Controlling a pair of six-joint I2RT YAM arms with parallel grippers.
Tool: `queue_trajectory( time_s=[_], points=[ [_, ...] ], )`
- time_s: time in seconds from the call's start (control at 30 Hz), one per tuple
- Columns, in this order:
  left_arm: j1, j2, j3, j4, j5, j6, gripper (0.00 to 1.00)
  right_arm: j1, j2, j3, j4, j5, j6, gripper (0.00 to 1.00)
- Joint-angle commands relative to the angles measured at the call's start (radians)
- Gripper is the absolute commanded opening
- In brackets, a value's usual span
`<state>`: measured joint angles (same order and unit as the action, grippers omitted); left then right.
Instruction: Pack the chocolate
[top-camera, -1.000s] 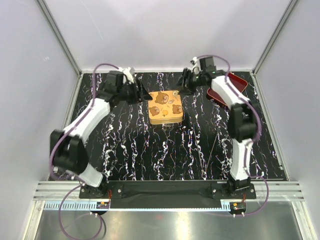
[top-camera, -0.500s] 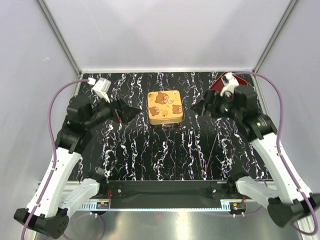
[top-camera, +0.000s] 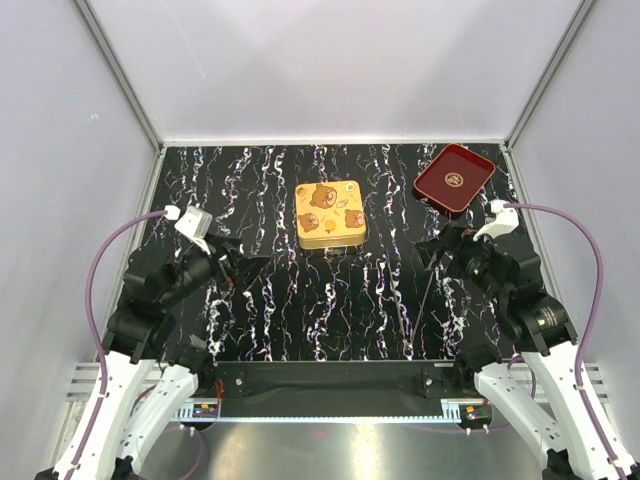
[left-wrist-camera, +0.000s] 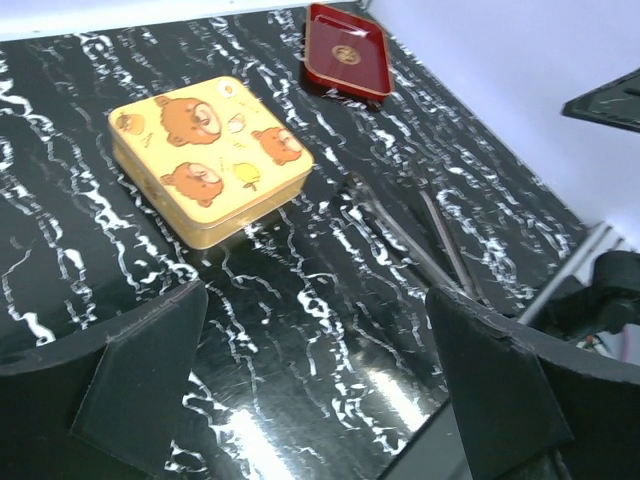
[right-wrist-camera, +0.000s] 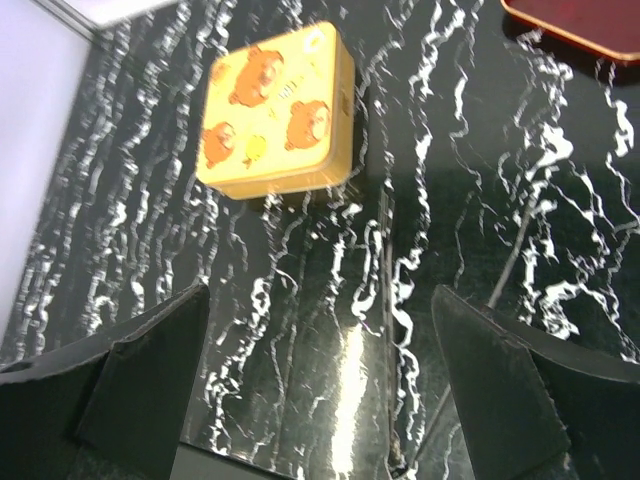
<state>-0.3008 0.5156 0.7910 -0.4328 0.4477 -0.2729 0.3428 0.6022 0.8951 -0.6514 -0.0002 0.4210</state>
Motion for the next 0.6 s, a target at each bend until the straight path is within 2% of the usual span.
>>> queue_trajectory(
  time_s=[0.0,0.57],
  points=[
    [-0.003,-0.019,-0.021,0.042,-0.062,0.047,0.99,-0.001,0.005,-0.022,-0.034,0.038,-0.031,1.0],
    [-0.004,-0.055,-0.055,0.029,-0.109,0.055,0.99,-0.001,-0.028,-0.041,-0.025,0.045,-0.06,1.0]
  ],
)
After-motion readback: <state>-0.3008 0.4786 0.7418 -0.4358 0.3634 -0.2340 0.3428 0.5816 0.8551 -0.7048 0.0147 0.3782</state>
